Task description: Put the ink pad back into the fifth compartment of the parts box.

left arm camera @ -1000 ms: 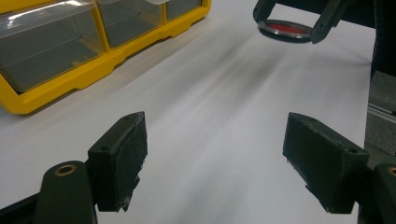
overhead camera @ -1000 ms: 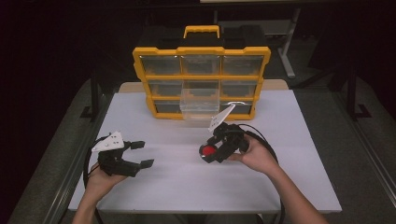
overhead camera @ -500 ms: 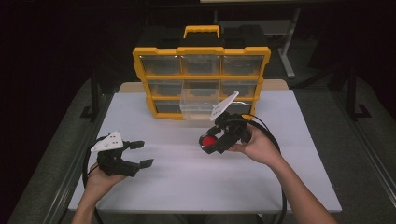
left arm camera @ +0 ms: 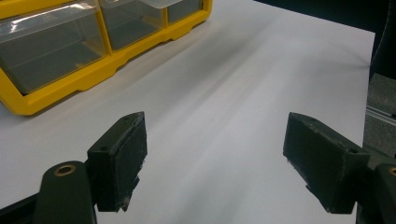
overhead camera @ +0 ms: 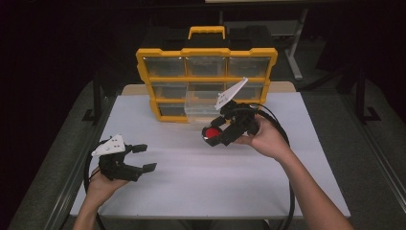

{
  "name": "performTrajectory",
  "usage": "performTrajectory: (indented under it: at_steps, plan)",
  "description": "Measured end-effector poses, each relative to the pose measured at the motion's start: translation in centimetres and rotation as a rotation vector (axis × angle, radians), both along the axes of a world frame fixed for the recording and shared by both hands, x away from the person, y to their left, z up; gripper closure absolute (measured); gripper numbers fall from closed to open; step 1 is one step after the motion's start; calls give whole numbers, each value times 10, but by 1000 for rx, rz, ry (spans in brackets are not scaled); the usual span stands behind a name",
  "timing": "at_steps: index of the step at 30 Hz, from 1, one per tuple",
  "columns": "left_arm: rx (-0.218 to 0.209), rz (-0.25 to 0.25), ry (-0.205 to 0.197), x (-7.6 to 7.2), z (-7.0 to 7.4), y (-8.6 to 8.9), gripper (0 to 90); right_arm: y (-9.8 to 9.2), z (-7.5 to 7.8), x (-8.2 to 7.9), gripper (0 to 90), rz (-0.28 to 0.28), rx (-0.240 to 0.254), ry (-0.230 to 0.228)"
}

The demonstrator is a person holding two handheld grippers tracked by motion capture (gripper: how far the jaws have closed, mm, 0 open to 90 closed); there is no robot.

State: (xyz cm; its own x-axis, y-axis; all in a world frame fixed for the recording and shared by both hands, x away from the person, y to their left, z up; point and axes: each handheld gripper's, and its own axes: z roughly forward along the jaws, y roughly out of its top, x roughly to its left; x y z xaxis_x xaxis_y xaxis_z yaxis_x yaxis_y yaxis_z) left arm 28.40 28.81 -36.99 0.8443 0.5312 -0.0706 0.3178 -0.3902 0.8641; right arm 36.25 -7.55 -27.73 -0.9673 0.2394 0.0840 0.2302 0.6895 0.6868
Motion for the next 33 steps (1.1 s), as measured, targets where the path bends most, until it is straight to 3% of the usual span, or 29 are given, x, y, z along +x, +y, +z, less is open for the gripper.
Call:
performTrajectory:
  at_steps: [17,33]
  plan:
    - [6,0,3,0,0,0,213,4,35,17,288,-16,6,-36]
    - [-7,1,12,1,-2,-1,205,5,51,38,288,-49,1,-38]
